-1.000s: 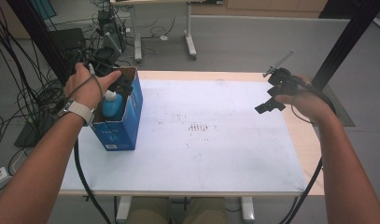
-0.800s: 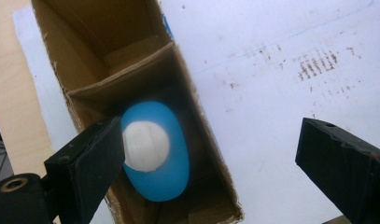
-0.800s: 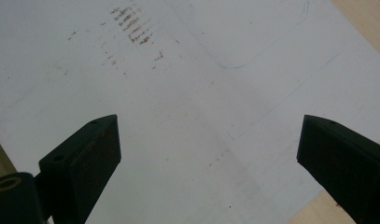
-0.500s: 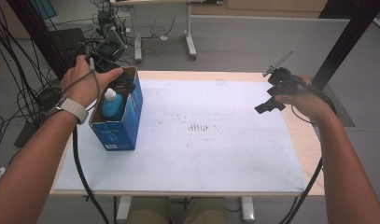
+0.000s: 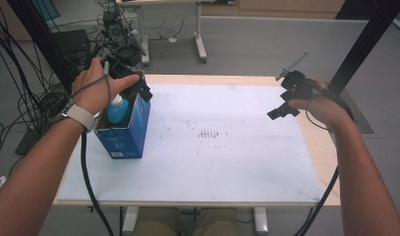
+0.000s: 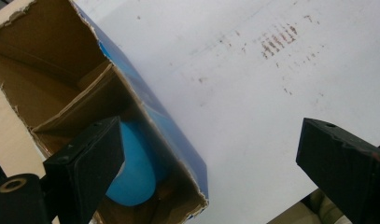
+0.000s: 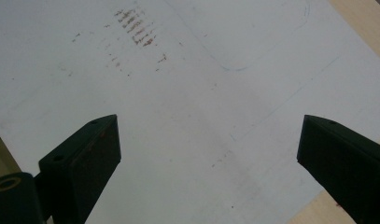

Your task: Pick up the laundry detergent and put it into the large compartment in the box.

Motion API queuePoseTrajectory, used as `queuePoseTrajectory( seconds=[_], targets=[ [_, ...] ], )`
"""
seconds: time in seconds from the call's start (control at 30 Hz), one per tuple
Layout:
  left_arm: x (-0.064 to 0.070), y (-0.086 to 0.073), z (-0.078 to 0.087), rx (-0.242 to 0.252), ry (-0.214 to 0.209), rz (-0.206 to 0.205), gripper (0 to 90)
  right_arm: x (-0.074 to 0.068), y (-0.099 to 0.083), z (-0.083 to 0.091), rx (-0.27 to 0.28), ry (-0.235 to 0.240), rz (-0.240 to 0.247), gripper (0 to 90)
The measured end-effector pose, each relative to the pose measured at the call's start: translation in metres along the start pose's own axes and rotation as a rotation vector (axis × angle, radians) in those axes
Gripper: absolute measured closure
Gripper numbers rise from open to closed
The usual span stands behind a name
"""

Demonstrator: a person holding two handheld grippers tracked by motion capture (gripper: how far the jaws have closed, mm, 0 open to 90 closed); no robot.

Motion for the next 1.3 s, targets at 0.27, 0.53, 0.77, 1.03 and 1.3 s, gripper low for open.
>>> queuePoseTrajectory(
  seconds=[0.27,0.53,0.77,1.03,1.3],
  targets=[
    [0.012,0.0,0.006,0.001,-0.03,-0.075,8.1,-0.001,0.0,0.001,-0.003,-0.003,0.001,6.2],
    [0.023,0.002,0.006,-0.011,-0.048,-0.122,8.1,-0.001,-0.001,0.002,-0.003,-0.004,0.0,6.2],
    [0.032,0.003,0.005,-0.024,-0.058,-0.166,8.3,-0.002,-0.002,0.005,0.007,-0.007,-0.002,6.2],
    [0.04,0.004,0.003,-0.03,-0.074,-0.19,8.3,-0.001,-0.006,0.003,0.01,-0.003,-0.007,6.1],
    [0.054,0.007,0.001,-0.036,-0.108,-0.243,8.2,0.001,-0.007,0.002,0.012,0.0,-0.01,5.9]
  ],
)
Point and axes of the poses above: each handheld gripper's, and its own axes: z roughly backward along the jaws, y roughly out of its top, x roughly to its right, the point moved 3 cm from there along -z, roughly forward along the jaws, and after that the axes turned 15 degrees about z, right-handed, at the moved point
